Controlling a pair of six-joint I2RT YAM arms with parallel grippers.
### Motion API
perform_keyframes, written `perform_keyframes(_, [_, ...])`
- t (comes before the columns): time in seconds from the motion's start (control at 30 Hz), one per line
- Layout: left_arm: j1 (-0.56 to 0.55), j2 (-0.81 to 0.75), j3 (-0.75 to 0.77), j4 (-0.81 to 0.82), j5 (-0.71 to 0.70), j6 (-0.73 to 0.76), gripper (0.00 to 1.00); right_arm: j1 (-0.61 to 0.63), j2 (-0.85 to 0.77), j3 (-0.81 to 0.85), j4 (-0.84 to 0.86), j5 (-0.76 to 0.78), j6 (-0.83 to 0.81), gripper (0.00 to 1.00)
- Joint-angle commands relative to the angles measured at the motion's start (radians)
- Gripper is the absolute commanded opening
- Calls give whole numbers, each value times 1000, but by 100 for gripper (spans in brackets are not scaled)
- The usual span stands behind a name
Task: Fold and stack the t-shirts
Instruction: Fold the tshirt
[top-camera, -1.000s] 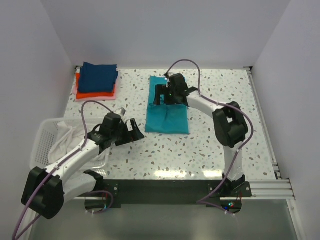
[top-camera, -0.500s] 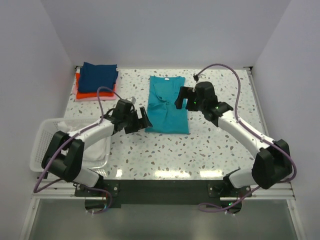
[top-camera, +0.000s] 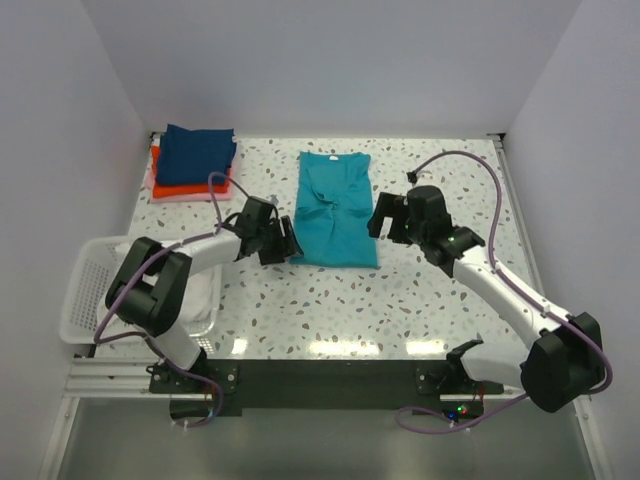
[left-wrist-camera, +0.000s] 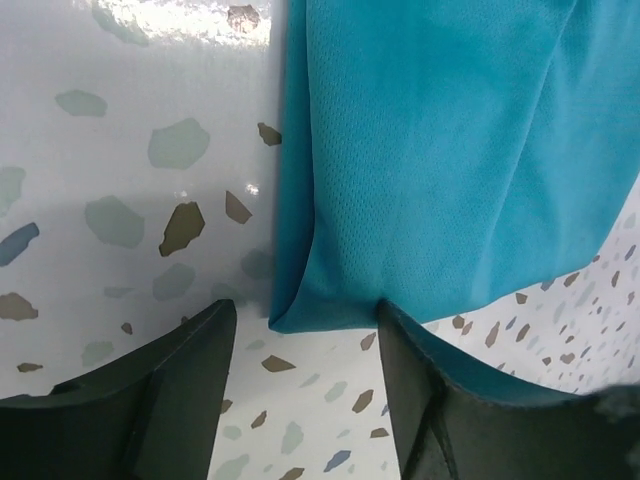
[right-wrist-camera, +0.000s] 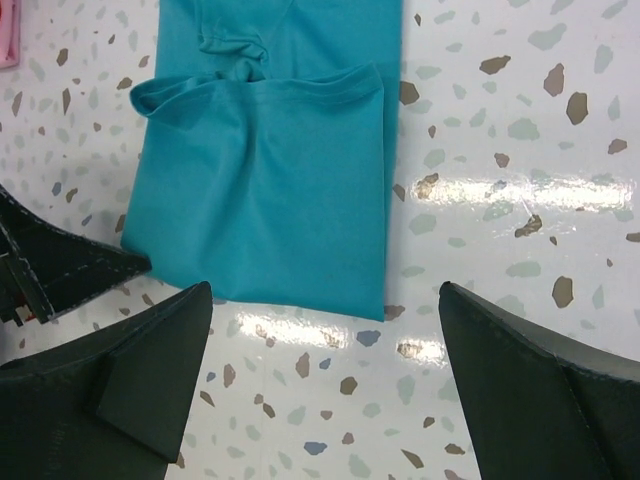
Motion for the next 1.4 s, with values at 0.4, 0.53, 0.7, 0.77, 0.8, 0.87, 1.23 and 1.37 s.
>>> perform_keyframes(0.4, [-15,68,-99,69,-25,-29,33,-17,69,-44,-37,39,75,99])
perform_keyframes(0.53, [-30,63,-106,60,-48,-34,11,-23,89,-74,-10,-14,108,99])
perform_keyframes(0.7, [-34,29,-117,28,-112,-31,0,-23,144,-123,36,-123,136,94])
perform_keyframes(0.77, [-35,16,-125,28,-114,-29,0,-25,170,-128,56,-160,147,88])
perform_keyframes(0.8, [-35,9,-128,28,-112,-28,0,-25,196,-130,66,-191,150,82])
perform_keyframes(0.87, [-37,3,-131,28,-112,-31,0,-23,218,-131,78,-194,160,77])
perform_keyframes(1.23, [-41,-27,-157,28,-120,-40,0,-25,304,-160,133,-208,174,46])
perform_keyframes(1.37, [-43,-34,-171,45,-114,-46,0,-25,321,-176,144,-215,185,41])
